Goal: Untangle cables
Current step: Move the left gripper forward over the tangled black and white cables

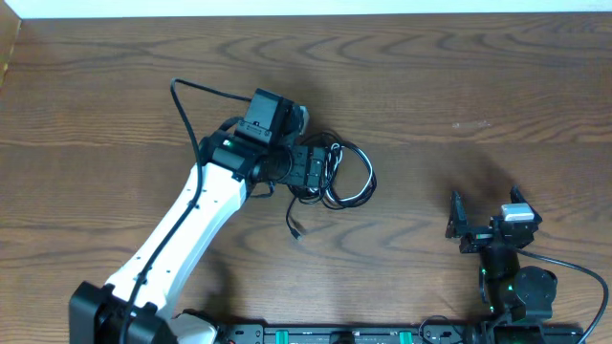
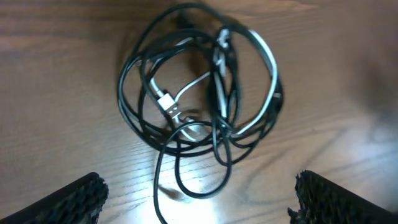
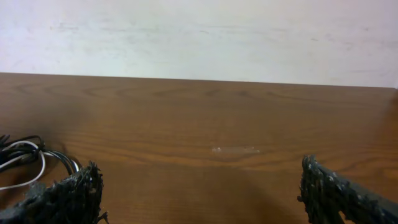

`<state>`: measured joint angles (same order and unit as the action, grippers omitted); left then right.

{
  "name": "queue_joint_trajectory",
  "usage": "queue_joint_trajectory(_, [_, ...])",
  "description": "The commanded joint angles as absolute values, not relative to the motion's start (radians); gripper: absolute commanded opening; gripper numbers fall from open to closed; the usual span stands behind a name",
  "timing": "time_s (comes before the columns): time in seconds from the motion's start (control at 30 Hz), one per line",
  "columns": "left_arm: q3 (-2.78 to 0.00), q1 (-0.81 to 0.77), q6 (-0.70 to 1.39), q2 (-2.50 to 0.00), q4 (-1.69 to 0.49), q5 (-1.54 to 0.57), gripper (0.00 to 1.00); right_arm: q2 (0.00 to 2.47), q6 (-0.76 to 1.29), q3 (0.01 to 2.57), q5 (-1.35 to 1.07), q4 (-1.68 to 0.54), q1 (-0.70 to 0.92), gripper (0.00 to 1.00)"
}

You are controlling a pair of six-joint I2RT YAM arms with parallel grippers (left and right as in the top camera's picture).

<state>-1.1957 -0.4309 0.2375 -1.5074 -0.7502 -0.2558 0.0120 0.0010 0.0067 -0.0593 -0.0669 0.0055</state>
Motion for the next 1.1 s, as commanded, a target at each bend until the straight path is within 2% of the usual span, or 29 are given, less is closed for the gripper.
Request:
queue_joint_trajectory(0.0, [-1.217,-0.452,0.355,-1.557,-0.738,-0.215,0.97,0.006,0.019,0.006,-0.065,-0.071,0.001,0.99])
queue_joint_trajectory(0.17, [-1.217,-0.484,0.371,-1.598,-0.72,-0.141,0.98,0.006,0.019,0.006,-0.065,-0.071,0.001,0.99])
queue_joint_trajectory(0.6, [-1.215,-0.527,0.379,-1.639,-0.66,-0.148,0.98,0.006,0.019,0.006,-0.066,-0.071,0.001,0.99])
queue_joint_trajectory(0.63, [-1.215,-0.53,0.38,-1.641,-0.65,-0.148,0.97,0.006,0.019,0.006,-0.065,-0.071,0.001,0.99])
queue_joint_trajectory(0.67, [-1.215,-0.531,0.381,-1.641,-0.645,-0.149,0.88,0.006,0.019,0.006,-0.066,-0.071,0.001,0.99])
queue_joint_trajectory(0.7, [-1.215,-0.533,0.395,-1.641,-0.641,-0.147,0.86,0.006,0.019,0.006,-0.066,-0.071,0.001,0.99])
queue_joint_trajectory(1.07, [-1.215,-0.555,0.498,-1.691,-0.638,-0.081,0.85,0.006,0.019,0.006,-0.065,-0.071,0.001,0.99])
